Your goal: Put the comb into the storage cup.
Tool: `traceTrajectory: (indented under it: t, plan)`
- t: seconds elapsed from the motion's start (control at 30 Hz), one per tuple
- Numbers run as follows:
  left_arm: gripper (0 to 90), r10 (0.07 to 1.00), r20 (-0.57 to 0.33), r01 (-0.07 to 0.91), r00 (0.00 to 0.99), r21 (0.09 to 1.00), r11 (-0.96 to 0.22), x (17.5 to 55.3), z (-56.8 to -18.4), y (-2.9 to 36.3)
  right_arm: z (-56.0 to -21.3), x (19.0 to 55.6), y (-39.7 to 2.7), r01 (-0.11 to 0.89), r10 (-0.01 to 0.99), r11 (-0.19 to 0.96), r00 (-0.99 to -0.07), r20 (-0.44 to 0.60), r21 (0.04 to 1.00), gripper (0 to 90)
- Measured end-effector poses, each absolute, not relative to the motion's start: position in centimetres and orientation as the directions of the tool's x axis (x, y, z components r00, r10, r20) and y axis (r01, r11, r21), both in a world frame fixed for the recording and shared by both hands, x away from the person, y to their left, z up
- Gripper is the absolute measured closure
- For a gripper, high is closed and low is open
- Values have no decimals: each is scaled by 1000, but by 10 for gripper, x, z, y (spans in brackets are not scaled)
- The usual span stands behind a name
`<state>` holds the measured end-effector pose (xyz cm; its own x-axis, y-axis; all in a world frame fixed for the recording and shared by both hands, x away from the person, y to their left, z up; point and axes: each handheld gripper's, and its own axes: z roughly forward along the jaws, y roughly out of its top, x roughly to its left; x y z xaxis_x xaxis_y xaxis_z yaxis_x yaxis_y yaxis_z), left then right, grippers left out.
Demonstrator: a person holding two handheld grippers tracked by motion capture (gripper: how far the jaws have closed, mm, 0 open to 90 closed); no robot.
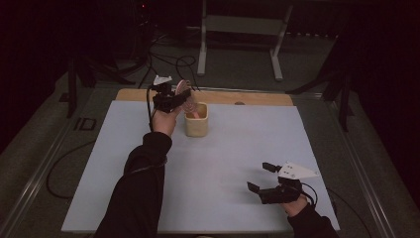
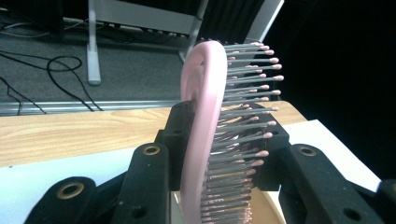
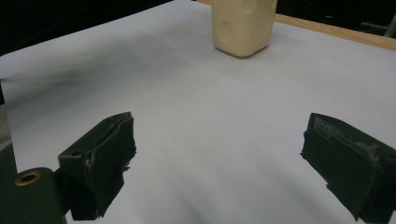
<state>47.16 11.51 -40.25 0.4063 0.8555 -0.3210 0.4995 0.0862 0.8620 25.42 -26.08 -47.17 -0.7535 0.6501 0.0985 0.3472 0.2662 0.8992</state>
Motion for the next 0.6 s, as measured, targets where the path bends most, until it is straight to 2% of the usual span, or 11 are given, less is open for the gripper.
traceTrajectory:
  t: [0.17, 0.6]
  plan:
    - [657, 848, -319, 505, 424, 860, 71, 473, -402, 117, -472, 255, -261, 346, 650, 267, -754, 97, 899, 89]
    - [641, 858, -325, 517, 398, 852, 83, 476, -405, 122, -472, 255, -262, 351, 652, 268, -752, 100, 897, 89]
